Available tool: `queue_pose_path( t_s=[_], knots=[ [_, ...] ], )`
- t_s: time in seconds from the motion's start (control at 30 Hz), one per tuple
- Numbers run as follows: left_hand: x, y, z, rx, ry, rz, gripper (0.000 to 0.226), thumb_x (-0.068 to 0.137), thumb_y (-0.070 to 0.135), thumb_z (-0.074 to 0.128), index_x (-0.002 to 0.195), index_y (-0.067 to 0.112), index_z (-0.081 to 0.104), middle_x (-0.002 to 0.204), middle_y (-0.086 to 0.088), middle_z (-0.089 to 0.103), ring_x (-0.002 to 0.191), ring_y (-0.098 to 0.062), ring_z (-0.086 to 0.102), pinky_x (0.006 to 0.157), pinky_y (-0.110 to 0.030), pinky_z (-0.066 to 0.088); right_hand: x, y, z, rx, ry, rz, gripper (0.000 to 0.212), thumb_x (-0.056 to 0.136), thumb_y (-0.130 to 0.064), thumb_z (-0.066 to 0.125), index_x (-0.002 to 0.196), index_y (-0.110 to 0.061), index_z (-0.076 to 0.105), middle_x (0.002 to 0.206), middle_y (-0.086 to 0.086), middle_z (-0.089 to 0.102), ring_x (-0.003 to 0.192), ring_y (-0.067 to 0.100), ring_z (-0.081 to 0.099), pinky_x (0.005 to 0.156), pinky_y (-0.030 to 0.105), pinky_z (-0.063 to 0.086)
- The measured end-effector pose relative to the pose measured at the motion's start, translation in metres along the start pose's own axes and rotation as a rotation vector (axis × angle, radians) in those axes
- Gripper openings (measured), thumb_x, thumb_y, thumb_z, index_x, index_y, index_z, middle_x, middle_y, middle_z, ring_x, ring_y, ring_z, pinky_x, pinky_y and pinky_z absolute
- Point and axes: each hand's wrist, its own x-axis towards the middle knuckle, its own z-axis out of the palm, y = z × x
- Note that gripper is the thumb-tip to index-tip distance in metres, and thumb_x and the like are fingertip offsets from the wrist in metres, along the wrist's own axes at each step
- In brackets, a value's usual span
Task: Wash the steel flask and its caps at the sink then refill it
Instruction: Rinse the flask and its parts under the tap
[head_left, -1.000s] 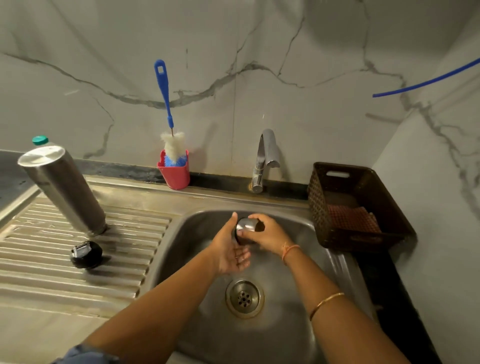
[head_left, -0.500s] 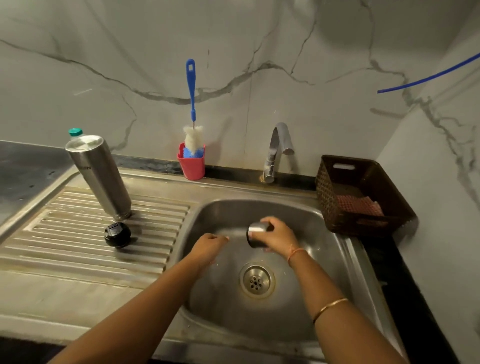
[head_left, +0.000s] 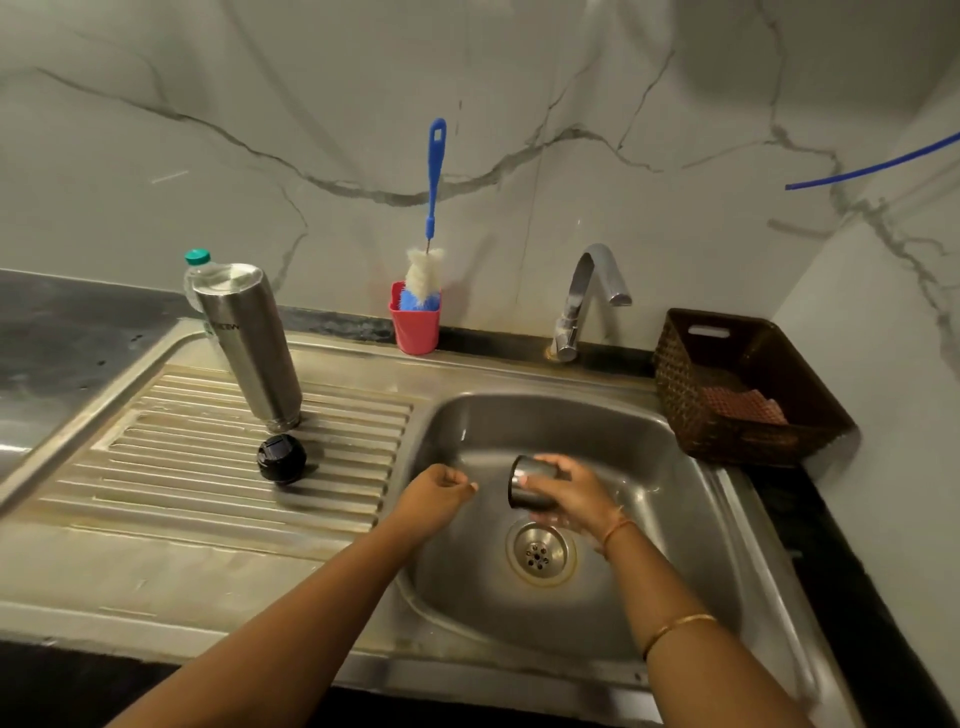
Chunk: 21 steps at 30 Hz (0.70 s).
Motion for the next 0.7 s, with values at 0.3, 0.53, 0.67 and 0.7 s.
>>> queue_pose_path(
  t_s=[0.3, 0.53, 0.67, 0.7],
  knots=[
    [-0.012, -0.038, -0.052, -0.005, -0.059, 0.04, 0.003, 0.089, 0.021, 0.063, 0.088, 0.019, 0.061, 0.084, 0.003, 0.062, 0.082, -0.014, 0.058, 0.073, -0.026, 0.044, -0.007, -0.01, 0.039, -0.187, 0.23, -0.018, 0.048, 0.073, -0.016, 0.079, 0.116, -0.013, 0.058, 0.11, 0.012, 0.062, 0.094, 0.026, 0.062, 0.068, 0.032, 0.055],
    [-0.017, -0.061, -0.102, -0.025, -0.107, 0.108, 0.004, 0.089, 0.017, 0.063, 0.09, 0.018, 0.059, 0.082, 0.003, 0.061, 0.079, -0.014, 0.057, 0.069, -0.022, 0.043, -0.041, -0.036, 0.06, 0.307, 0.116, -0.175, 0.049, 0.065, -0.028, 0.079, 0.107, -0.012, 0.06, 0.103, 0.014, 0.067, 0.088, 0.022, 0.067, 0.08, 0.035, 0.055],
    [-0.02, -0.081, -0.132, 0.057, -0.129, 0.142, 0.006, 0.09, 0.019, 0.062, 0.087, 0.02, 0.057, 0.079, 0.006, 0.059, 0.076, -0.013, 0.056, 0.067, -0.022, 0.042, -0.043, -0.004, 0.09, -0.612, 0.634, -0.006, 0.052, 0.07, -0.029, 0.08, 0.11, -0.01, 0.053, 0.11, 0.013, 0.062, 0.097, 0.03, 0.058, 0.078, 0.032, 0.043],
    [-0.019, -0.086, -0.139, 0.077, -0.128, 0.15, 0.006, 0.09, 0.02, 0.062, 0.086, 0.022, 0.057, 0.082, 0.005, 0.061, 0.08, -0.015, 0.058, 0.071, -0.026, 0.043, -0.046, -0.002, 0.099, -0.59, 0.655, -0.022, 0.059, 0.07, -0.03, 0.08, 0.115, -0.01, 0.048, 0.115, 0.013, 0.059, 0.102, 0.032, 0.057, 0.081, 0.034, 0.042]
  ],
)
